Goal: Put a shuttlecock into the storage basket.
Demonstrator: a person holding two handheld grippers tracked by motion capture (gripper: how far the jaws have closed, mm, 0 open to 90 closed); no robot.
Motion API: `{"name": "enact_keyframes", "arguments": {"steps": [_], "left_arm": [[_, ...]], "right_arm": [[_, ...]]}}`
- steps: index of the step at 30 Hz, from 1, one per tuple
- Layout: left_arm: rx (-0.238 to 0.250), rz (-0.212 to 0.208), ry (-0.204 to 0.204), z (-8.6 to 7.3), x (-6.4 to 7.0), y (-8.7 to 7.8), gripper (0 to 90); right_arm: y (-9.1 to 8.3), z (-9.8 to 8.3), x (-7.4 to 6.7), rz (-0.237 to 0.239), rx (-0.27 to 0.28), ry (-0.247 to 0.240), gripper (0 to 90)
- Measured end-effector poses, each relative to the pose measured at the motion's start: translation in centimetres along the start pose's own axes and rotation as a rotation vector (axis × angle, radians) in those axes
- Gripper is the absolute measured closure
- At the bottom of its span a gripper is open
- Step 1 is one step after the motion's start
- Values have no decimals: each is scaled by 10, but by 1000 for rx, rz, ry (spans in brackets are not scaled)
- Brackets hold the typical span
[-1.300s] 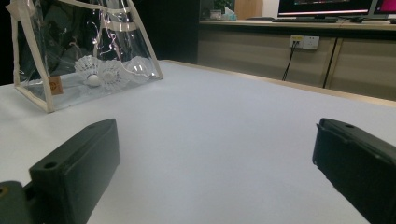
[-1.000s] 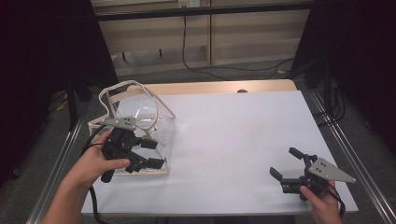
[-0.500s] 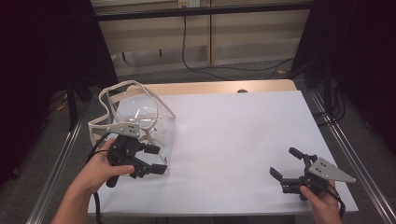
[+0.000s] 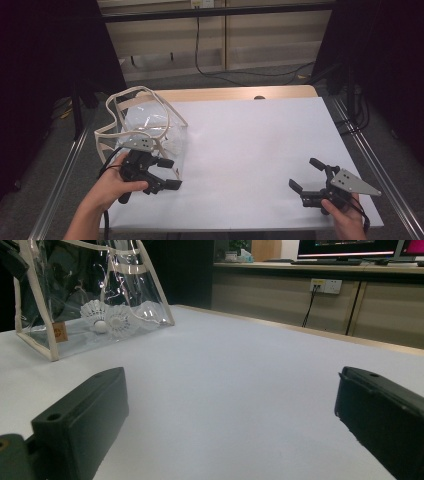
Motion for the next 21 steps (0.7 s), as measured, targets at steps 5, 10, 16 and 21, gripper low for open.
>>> {"name": "enact_keyframes", "arguments": {"steps": [5, 10, 16, 21], "left_arm": [[2, 3, -2, -4, 0, 2, 143], [7, 3, 0, -7, 0, 4, 142], [5, 4, 4, -11, 1, 8, 136], [3, 5, 6, -15, 1, 11, 135]], "right_arm": [[0, 0, 0, 1, 0, 0, 6], [0, 0, 0, 0, -1, 0, 6], [0, 0, 0, 0, 0, -1, 6], [0, 0, 0, 0, 0, 0, 6]]}}
Point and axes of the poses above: each handheld gripper's, and its own axes: y roughly forward along the jaws, z roughly out of its top, x roughly to its right, the point moved 2 cm from there along y, roughly forward along the jaws, and after that the axes turned 12 degrees about y, right-handed, at the moved point
